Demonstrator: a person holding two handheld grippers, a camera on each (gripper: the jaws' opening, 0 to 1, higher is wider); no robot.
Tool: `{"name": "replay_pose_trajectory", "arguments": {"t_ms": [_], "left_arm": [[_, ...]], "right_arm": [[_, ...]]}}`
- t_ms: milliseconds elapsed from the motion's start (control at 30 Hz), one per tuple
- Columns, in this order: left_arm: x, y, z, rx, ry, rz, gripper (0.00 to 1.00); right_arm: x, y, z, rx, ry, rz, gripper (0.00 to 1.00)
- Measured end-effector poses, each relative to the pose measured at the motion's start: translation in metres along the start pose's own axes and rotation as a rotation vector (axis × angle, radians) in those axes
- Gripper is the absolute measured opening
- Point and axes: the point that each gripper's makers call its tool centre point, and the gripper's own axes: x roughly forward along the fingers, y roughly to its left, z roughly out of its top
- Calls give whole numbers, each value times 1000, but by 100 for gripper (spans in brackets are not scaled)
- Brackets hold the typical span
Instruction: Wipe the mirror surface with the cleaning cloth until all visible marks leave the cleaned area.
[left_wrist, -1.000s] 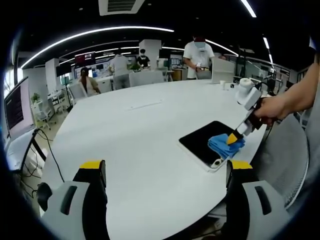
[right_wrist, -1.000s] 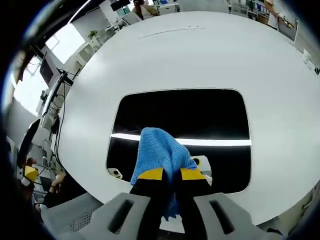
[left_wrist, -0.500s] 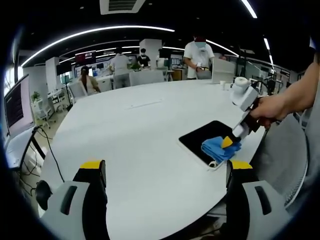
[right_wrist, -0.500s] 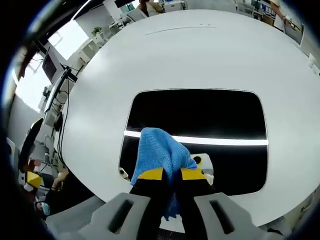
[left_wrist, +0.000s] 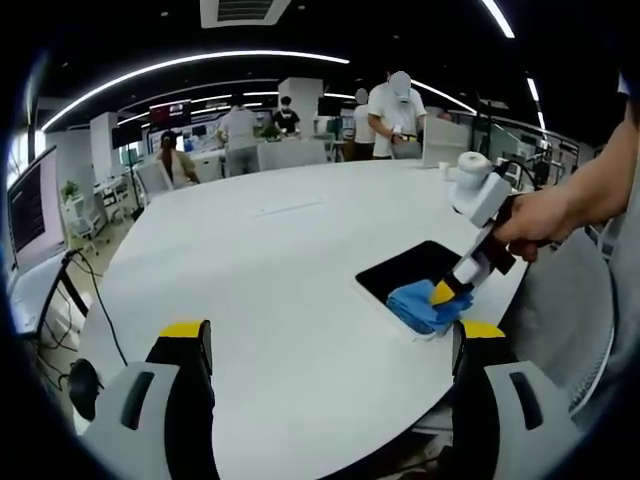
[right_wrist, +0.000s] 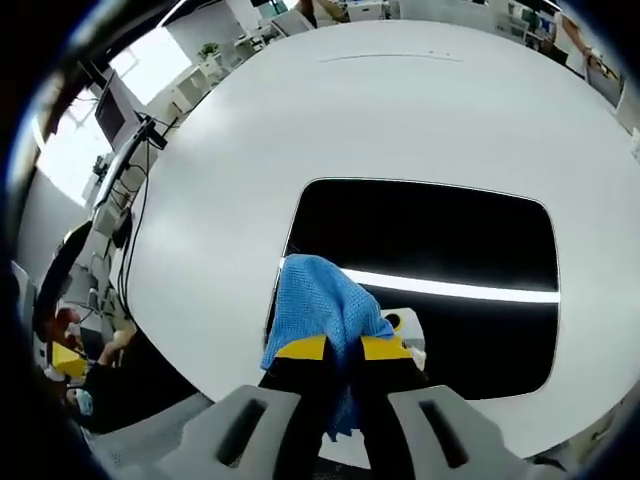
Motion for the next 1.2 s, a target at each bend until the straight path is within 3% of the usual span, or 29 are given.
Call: {"name": "replay_pose_trajectory", "arguments": {"t_ms": [367,1000,1200], "left_arm": [[-1,2,-2,-1,5,-6,99],[3,9,2,12,6,-13,99],[2,11,1,12,10,-14,99]], "right_arm": [[0,22,0,-37,6,14,5],[4,21,3,-59,1,27,5],[7,20,13,-69,-4,30,5]]}}
